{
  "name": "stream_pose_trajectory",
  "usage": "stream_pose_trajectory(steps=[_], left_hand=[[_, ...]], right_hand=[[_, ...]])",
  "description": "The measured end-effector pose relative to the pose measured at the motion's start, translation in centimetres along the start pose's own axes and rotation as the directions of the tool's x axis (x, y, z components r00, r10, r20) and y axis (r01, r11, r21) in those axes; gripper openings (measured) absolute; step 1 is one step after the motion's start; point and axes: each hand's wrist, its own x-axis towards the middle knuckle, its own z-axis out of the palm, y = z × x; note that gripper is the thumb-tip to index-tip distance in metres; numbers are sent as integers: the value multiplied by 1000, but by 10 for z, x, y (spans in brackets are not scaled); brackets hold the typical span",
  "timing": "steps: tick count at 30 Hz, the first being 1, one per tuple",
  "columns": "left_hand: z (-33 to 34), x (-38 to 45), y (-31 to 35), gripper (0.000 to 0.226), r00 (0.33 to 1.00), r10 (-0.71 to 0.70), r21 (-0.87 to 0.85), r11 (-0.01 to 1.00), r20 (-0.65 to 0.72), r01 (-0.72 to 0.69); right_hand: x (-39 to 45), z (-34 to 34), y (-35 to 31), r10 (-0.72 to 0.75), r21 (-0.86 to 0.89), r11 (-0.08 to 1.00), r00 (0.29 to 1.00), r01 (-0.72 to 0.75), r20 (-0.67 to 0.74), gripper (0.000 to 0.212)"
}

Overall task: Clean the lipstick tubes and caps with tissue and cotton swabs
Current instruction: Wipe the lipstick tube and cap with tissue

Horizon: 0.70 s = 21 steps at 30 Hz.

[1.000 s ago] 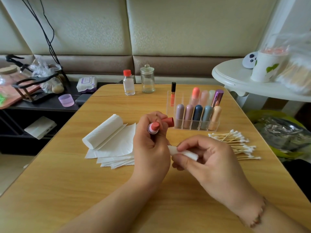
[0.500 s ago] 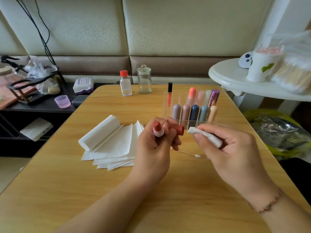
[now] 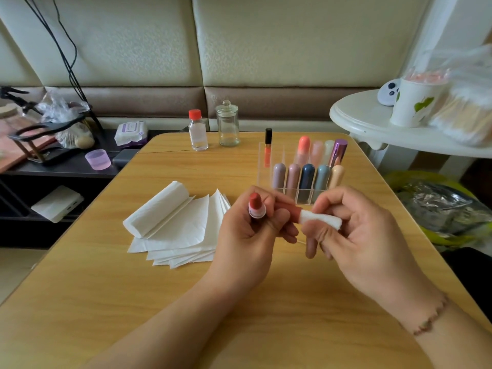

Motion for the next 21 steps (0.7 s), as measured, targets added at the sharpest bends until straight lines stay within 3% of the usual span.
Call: stream_pose_trajectory(steps=[3,5,9,12,17,19,21], left_hand=[[0,-1,2,39,998,-17,0,1000,54,17],[0,-1,2,43,997,-31,-1,1000,65,31],[0,-1,1,29,997,-67,-41,997,26,68],[-1,2,0,36,998,-68,-43,997,-4,67],[-2,1,-3,18,995,-99,-66,993,8,100],[-2,1,-3,17,992,-122,-81,989,32,125],[-2,1,-1,18,987,-151,-95,983,52,156]], right_hand=[[0,1,1,39,39,998,999,-38,-8,23],[-1,2,1,-22,-35,999,1000,22,-4,21],[-3,-2,4,-153,-200,968,988,155,25,31],[-3,-5,3,-126,-85,989,991,121,-48,25],[-2,-4,5,-37,68,997,996,42,-85,9],[-2,-3,9,-122,-28,992,990,120,-73,13],[-1,-4,13,-332,-292,905,943,310,-28,15]])
